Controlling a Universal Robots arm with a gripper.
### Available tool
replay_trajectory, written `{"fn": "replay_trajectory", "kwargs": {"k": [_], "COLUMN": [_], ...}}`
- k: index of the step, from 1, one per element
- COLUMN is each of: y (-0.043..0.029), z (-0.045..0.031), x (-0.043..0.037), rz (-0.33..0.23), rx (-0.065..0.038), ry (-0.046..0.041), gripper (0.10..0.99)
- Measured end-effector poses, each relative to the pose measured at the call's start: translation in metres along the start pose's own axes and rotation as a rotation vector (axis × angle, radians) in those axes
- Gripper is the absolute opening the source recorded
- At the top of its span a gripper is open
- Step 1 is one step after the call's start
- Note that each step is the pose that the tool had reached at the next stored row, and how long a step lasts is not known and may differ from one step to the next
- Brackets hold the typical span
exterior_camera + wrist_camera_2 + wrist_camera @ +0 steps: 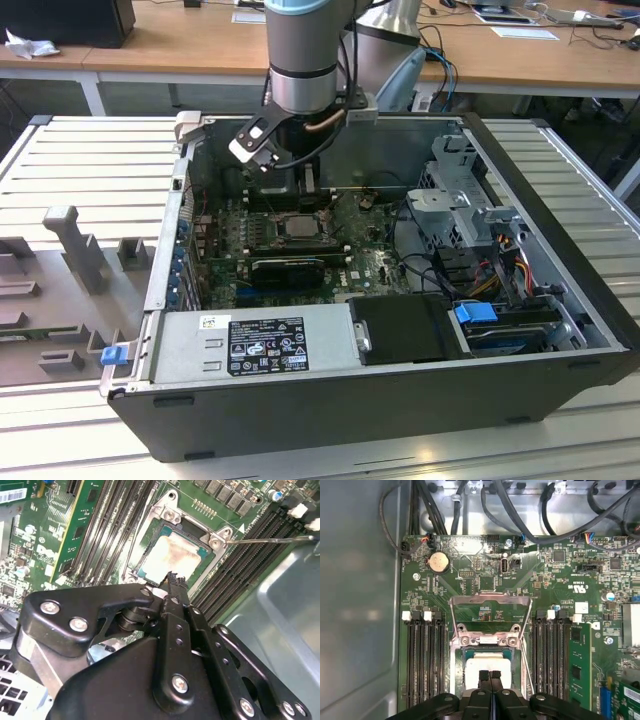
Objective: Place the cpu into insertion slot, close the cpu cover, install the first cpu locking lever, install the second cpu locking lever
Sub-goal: 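Close the cpu cover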
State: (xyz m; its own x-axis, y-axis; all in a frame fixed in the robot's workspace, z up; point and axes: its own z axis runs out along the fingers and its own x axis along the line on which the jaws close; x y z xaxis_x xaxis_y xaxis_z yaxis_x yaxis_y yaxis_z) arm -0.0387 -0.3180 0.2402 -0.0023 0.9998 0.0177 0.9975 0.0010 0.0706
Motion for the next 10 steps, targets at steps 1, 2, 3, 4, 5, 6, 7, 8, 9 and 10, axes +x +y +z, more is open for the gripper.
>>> {"fn": "replay_trajectory", "kwargs": {"k": [1, 2, 3, 4, 5, 6, 7, 8, 9, 10], "y": [0.0001, 0.0002, 0.0004, 0.0005, 0.0005, 0.0006, 0.0007, 0.0007, 0.0008, 0.0008], "z": [-0.0015, -0.0034, -0.0057, -0.0068, -0.0075, -0.0088, -0.0094, -0.01, -0.0106, -0.011], "x": [0.0, 0.0001, 0.0001, 0.0001, 0.0001, 0.0002, 0.0002, 0.0002, 0.0002, 0.0002], "rz": [0.0, 0.0, 0.0, 0.0, 0.0, 0.0, 0.0, 0.0, 0.0, 0.001], "rx": [0.0, 0.0, 0.0, 0.0, 0.0, 0.0, 0.0, 0.0, 0.0, 0.0], "ry": [0.0001, 0.0001, 0.0001, 0.0001, 0.0001, 0.0001, 0.0001, 0.0001, 0.0001, 0.0003], "gripper": [0.106, 0.106, 0.106, 0.106, 0.106, 0.106, 0.106, 0.106, 0.106, 0.106]}}
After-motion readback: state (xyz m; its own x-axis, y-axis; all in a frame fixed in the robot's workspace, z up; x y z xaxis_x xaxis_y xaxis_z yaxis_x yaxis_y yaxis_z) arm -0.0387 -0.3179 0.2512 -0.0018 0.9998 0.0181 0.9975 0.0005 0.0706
